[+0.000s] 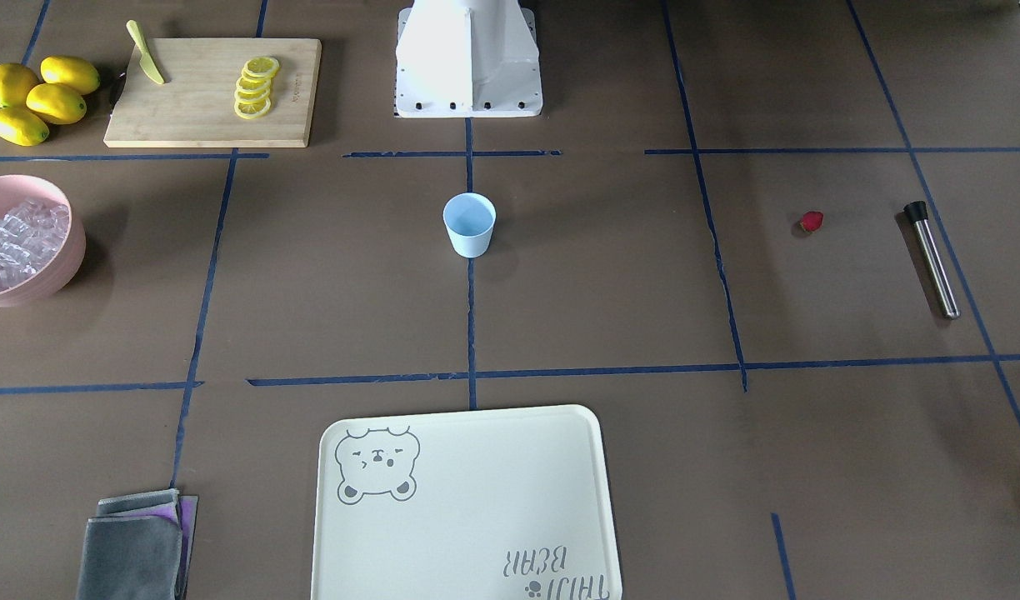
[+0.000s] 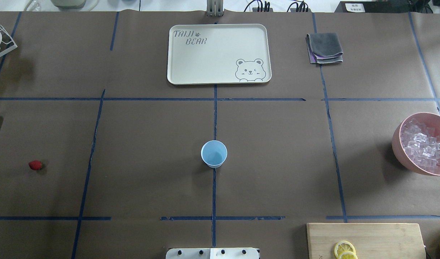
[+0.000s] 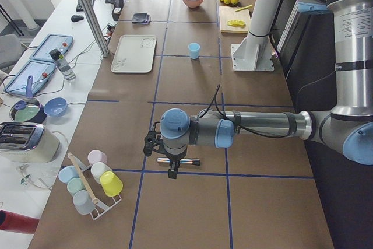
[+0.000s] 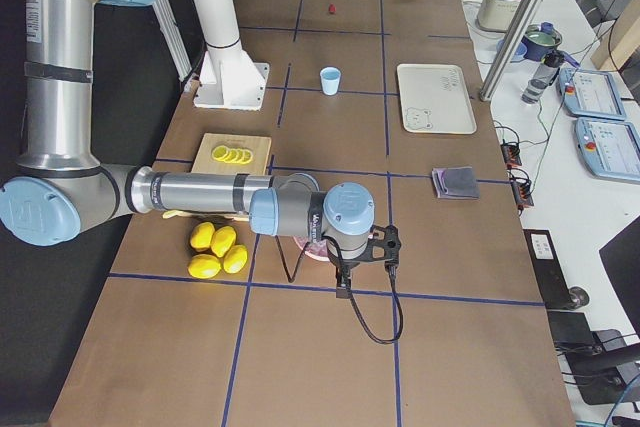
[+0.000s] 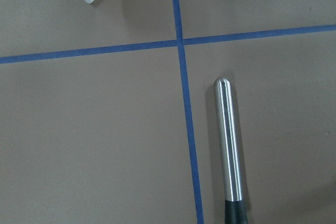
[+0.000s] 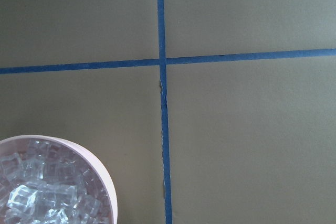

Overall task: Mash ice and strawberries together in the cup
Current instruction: 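Move the right gripper over the pink bowl of ice cubes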

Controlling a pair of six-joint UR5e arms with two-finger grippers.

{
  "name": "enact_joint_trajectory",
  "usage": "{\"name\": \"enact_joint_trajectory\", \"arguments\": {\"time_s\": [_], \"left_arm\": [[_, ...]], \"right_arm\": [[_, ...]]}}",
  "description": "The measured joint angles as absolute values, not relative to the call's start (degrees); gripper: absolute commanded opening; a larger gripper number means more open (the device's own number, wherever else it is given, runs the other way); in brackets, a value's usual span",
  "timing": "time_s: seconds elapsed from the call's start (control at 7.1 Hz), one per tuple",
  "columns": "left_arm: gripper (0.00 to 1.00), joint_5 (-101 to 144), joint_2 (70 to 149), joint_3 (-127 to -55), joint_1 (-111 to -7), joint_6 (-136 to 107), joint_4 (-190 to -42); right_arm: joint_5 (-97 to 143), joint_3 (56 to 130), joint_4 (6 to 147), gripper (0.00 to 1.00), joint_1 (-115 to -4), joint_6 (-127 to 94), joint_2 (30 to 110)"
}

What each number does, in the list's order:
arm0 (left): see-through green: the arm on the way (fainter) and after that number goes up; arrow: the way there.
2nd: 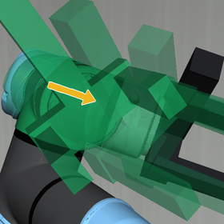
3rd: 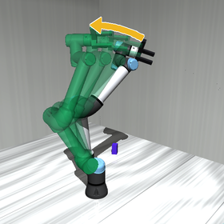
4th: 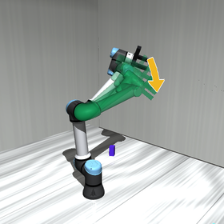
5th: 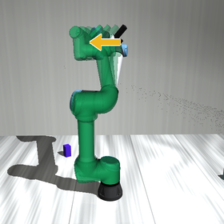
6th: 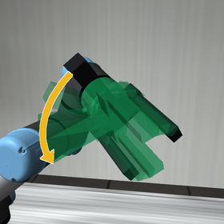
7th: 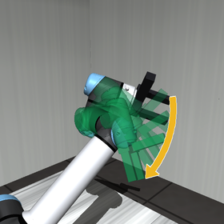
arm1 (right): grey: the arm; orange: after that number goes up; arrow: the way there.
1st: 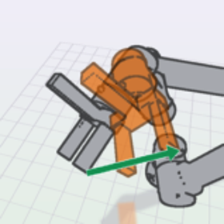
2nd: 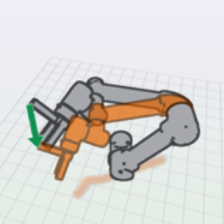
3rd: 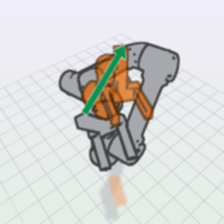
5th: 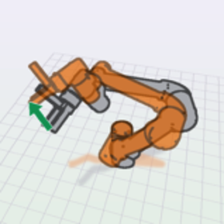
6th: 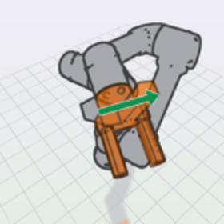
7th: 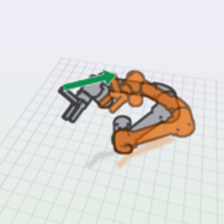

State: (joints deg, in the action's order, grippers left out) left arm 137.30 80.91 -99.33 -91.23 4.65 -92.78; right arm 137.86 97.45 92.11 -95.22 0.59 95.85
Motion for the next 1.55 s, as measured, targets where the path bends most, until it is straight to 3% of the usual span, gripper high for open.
{"name": "enact_joint_trajectory", "arguments": {"time_s": [1.13, 1.55], "left_arm": [[1.00, 137.7, 78.8, -100.0, -91.3, 4.7, -93.0], [1.00, 137.7, 78.3, -100.1, -91.3, 4.7, -93.2]], "right_arm": [[137.9, 102.3, 92.3, 1.00, -95.2, 0.3, 94.7], [139.4, 103.8, 85.0, 1.00, -89.7, 0.1, 94.7]]}}
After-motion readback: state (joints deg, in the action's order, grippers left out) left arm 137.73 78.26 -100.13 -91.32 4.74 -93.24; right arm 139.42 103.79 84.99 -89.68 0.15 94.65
